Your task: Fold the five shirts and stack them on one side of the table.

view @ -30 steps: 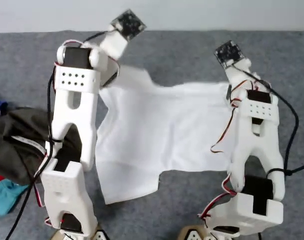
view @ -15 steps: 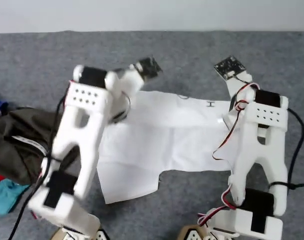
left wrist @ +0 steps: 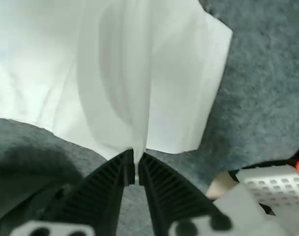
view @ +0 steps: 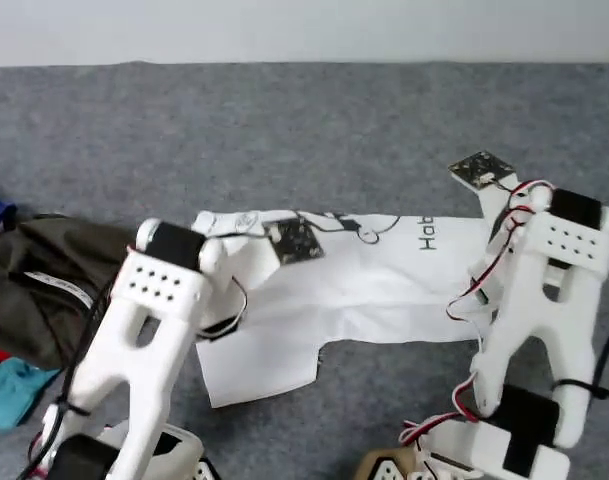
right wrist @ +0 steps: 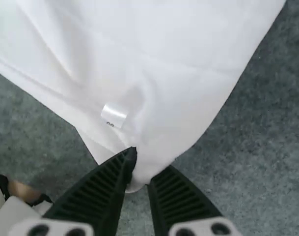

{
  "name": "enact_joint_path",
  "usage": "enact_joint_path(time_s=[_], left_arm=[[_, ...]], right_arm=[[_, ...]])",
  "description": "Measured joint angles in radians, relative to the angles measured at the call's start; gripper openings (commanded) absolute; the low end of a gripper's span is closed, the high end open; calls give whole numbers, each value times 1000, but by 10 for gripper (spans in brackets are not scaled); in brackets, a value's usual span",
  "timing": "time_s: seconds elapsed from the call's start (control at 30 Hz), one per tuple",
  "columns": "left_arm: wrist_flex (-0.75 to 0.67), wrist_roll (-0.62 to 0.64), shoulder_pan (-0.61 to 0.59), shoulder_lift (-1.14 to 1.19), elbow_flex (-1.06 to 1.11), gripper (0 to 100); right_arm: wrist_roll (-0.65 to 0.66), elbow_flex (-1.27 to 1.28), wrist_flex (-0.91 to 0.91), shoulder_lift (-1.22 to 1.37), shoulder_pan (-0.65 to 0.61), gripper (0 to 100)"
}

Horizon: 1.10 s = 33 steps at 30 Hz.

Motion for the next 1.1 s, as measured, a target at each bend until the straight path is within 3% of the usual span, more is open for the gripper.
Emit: enact_joint_path(time_s=[0.4, 0.6, 0.67, 0.97, 1.1], left_arm=[[0, -2, 0, -101, 153, 21], [0, 0, 0, -103, 153, 107], [0, 0, -2, -103, 153, 109], [0, 0, -115, -103, 94, 104], [-2, 0, -187, -103, 6, 63]], right_arm=[[20, 0, 26, -3, 9, 20], [25, 0, 48, -3, 35, 241], [25, 0, 57, -3, 54, 262], [25, 0, 58, -3, 77, 194], [25, -61, 118, -3, 58, 109]])
